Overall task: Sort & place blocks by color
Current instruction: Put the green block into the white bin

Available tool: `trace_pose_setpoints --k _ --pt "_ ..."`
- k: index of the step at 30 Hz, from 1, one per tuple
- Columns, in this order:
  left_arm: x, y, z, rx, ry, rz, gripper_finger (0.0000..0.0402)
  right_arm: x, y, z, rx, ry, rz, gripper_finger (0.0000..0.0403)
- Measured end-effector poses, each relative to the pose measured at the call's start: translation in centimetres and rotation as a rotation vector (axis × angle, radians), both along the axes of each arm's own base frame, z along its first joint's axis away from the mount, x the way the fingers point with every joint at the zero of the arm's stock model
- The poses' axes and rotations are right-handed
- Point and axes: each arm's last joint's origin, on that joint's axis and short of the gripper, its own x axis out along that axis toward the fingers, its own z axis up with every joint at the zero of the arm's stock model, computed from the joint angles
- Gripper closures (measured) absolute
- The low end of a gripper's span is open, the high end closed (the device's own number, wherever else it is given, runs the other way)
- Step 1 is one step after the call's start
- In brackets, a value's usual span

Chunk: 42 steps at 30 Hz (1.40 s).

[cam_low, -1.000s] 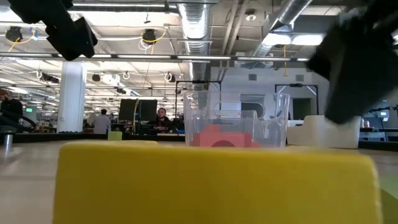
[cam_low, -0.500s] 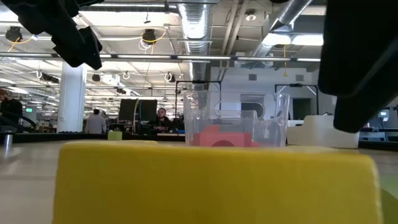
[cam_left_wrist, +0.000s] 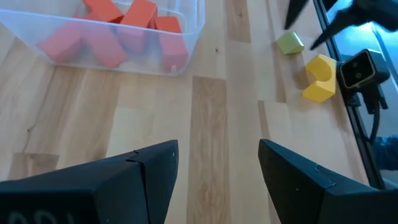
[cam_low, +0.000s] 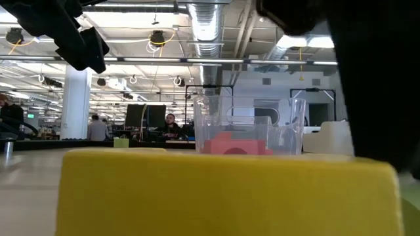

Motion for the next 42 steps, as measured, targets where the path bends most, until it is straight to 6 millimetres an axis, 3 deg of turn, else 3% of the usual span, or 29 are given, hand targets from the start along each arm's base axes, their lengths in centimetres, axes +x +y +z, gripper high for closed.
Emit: trace_pose_setpoints --k 17,21,29,31,36,42 --pt "0.0 0.0 0.0 0.000 0.005 -0.017 0.0198 0.6 0.2 -1.9 0.032 0.028 -0.022 0.0142" --pt "0.0 0.0 0.0 0.004 0.004 -0.020 0.0198 0.5 0.1 -2.0 0.009 0.037 -0.019 0.0177" --pt "-0.1 0.0 -0.1 0.036 0.003 -0.023 0.0198 0.0 -0.7 -1.1 -0.097 0.029 0.057 0.0292" --pt "-0.2 0.1 -0.2 0.049 0.012 -0.016 0.0198 -0.4 -1.3 0.2 -0.139 0.025 0.072 0.0292" --pt "-0.2 0.1 -0.2 0.045 0.015 -0.005 0.0198 -2.0 -3.3 6.3 -0.200 -0.020 0.120 0.0290" --pt "-0.1 0.3 -0.1 0.034 0.000 0.060 0.0198 -4.6 -9.0 13.7 -0.316 -0.026 0.127 0.0272"
